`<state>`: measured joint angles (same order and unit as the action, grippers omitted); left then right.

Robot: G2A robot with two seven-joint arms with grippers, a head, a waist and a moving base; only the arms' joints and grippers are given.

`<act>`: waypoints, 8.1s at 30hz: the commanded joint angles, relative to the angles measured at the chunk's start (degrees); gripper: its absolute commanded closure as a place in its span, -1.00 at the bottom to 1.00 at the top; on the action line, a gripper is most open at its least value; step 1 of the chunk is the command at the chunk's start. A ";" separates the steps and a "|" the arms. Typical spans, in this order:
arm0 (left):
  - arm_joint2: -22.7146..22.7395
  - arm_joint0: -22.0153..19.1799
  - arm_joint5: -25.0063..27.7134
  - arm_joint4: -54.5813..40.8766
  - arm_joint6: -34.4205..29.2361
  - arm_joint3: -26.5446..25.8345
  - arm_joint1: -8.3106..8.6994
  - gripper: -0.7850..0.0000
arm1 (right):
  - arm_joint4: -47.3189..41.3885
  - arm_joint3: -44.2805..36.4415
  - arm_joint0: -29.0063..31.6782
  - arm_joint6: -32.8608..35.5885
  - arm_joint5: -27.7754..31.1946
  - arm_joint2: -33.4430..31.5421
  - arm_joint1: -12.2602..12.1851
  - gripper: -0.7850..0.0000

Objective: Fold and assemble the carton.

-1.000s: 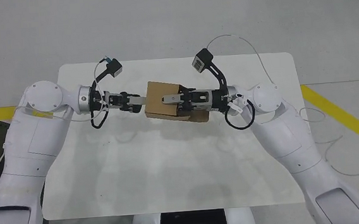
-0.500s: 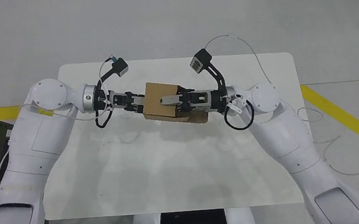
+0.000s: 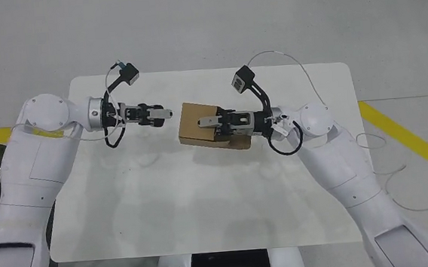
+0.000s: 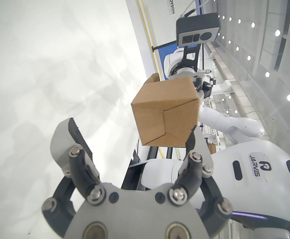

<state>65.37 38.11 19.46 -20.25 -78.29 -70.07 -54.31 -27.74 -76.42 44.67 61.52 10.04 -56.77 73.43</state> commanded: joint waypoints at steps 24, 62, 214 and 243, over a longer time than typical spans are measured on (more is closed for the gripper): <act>-1.39 8.67 38.54 42.66 32.01 -9.89 6.94 -1.00 | 3.90 23.49 -7.87 -1.20 6.29 11.86 5.26 1.00; -24.81 -1.79 38.54 61.73 63.42 -4.09 10.32 -1.00 | 8.28 12.75 1.01 0.06 1.76 0.02 0.93 -0.13; -21.22 2.03 38.54 86.32 81.39 2.98 0.11 -1.00 | 20.57 12.48 1.40 -7.53 -2.71 5.73 1.31 1.00; -21.19 1.60 38.54 84.37 79.91 3.61 0.06 -1.00 | 19.07 13.68 0.14 -5.58 -1.89 4.67 2.12 1.00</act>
<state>44.20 39.80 58.00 64.24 1.68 -66.59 -54.21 -9.07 -61.21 43.93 55.56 8.98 -50.95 76.07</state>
